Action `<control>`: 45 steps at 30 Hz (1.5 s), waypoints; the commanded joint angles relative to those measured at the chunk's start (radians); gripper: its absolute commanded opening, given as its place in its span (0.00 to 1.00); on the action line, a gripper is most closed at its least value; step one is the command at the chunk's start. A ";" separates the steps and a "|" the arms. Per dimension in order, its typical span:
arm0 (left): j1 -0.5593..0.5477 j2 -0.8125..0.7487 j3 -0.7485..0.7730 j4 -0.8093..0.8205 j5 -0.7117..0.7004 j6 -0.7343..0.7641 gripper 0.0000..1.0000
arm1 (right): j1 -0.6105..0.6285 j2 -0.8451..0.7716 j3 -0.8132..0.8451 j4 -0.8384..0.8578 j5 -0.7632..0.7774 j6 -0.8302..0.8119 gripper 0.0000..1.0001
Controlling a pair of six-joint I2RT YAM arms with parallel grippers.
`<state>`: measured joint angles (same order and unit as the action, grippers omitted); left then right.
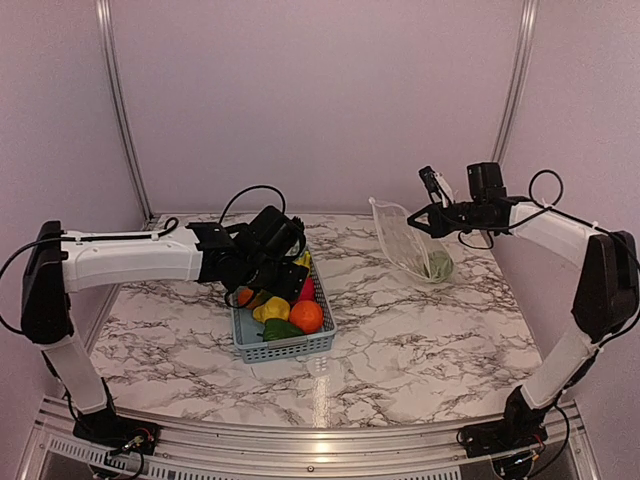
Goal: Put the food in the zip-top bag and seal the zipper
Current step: Pick up the fake fruit from the bin.
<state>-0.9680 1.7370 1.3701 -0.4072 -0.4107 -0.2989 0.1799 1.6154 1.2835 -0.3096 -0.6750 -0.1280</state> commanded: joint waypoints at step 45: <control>0.010 0.239 0.303 -0.285 0.204 -0.096 0.49 | 0.036 -0.004 0.070 -0.095 0.034 -0.082 0.00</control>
<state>-0.9668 2.0430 1.6161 -0.6209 -0.1524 -0.4084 0.2081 1.6211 1.3140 -0.3847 -0.6537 -0.1959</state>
